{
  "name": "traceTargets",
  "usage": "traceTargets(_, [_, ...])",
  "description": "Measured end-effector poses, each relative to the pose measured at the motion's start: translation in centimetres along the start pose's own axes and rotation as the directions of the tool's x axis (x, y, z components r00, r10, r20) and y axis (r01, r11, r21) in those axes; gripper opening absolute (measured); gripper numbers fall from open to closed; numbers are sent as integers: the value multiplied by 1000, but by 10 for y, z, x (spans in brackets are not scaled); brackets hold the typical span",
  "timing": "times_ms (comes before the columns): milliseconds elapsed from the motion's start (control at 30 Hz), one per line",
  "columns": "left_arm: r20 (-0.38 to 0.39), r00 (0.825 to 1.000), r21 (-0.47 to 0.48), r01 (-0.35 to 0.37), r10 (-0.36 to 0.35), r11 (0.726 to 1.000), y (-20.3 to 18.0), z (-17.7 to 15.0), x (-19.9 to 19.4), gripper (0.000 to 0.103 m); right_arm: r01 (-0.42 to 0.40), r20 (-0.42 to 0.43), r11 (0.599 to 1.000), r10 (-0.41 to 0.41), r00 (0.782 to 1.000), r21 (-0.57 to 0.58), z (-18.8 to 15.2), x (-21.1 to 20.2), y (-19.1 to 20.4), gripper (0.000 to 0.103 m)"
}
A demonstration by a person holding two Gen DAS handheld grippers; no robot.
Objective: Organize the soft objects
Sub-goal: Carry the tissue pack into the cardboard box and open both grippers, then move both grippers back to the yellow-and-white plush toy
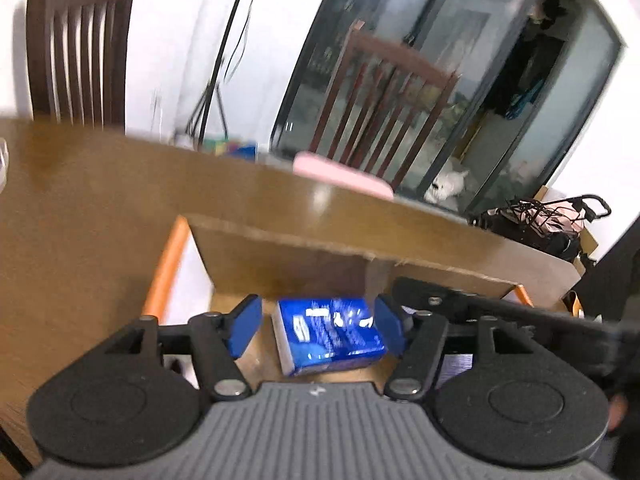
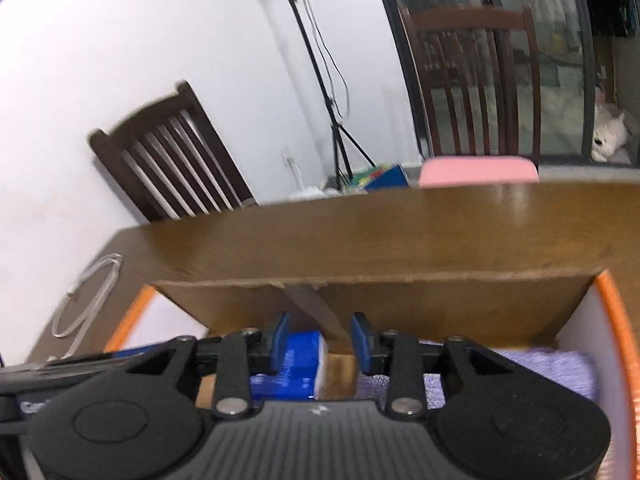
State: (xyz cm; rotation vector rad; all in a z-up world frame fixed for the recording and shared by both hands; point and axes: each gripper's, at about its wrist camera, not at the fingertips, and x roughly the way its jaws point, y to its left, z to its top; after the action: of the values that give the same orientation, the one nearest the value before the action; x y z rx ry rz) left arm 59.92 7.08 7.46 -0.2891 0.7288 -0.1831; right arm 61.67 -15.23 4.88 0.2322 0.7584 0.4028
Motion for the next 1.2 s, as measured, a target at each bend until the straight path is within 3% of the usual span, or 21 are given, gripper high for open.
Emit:
traceTargets(133, [73,997,61,32,-37,998,-13,8,-60,65,-18,75,999,21,997,-44,9,-58,4,42])
traceTargets(267, [144,990,133,-20,0,991,-26,-7,-134,69,-17,140,995,31,990,-100,6,-133,4,51])
traceTargets(400, [208,978,183,-28,-11,983,-42,-51,-199,75,-26,187,987,55,981,-157,-25,-203,6,56])
traceTargets(600, [268,961,256,-5,-66,967,-67,-145,-270,83,-68,199,975,111,974,-214,-116,-277,15,64])
traceTargets(733, [265,962,264,-9,-63,964,-79,-215,-298,85,-46,228,969,104,968,-244,-188,-312,23,68])
traceTargets(900, [200,978,188,29,-67,982,-72,-282,-308,89,-97,192,987,121,974,-129,-268,-328,9,69])
traceTargets(1033, [114,993,147,-3,-14,989,-63,-294,-292,89,-87,138,993,97,986,-74,-301,-324,-2,69])
traceTargets(1100, [118,993,149,-31,13,988,-63,-293,-289,89,-73,135,994,83,987,-79,-308,-324,-1,69])
traceTargets(1200, [111,994,133,-10,-5,991,-64,-289,-284,89,-75,167,995,85,982,-65,-309,-329,-5,69])
